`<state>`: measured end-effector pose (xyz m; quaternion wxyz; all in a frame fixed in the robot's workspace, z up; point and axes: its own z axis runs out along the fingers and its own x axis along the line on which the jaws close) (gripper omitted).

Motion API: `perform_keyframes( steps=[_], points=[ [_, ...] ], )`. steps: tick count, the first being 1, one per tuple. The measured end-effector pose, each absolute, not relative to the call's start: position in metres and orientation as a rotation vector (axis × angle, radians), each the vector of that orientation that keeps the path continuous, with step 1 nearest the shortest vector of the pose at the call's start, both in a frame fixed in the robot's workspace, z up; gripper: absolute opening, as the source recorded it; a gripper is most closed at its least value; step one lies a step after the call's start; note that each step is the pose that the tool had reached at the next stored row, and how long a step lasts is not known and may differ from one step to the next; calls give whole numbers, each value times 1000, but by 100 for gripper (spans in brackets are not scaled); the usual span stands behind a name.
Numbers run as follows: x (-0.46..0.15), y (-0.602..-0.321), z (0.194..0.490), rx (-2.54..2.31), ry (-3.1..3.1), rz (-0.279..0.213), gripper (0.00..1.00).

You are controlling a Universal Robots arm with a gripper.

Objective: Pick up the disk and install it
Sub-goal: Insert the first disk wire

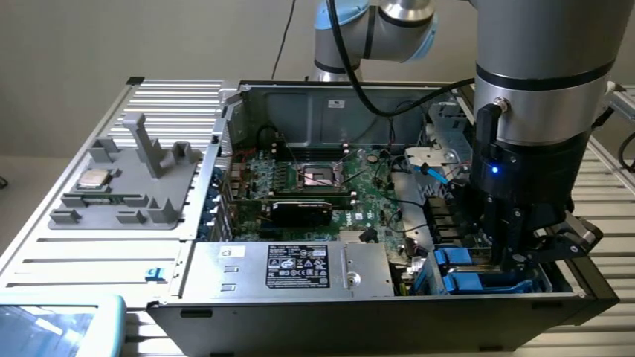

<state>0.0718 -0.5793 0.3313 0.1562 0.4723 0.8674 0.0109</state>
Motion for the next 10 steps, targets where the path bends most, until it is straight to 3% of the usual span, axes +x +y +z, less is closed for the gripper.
perform_keyframes(
  steps=[10],
  points=[
    [72,-575,331,1388,2501,-9,16]
  ],
)
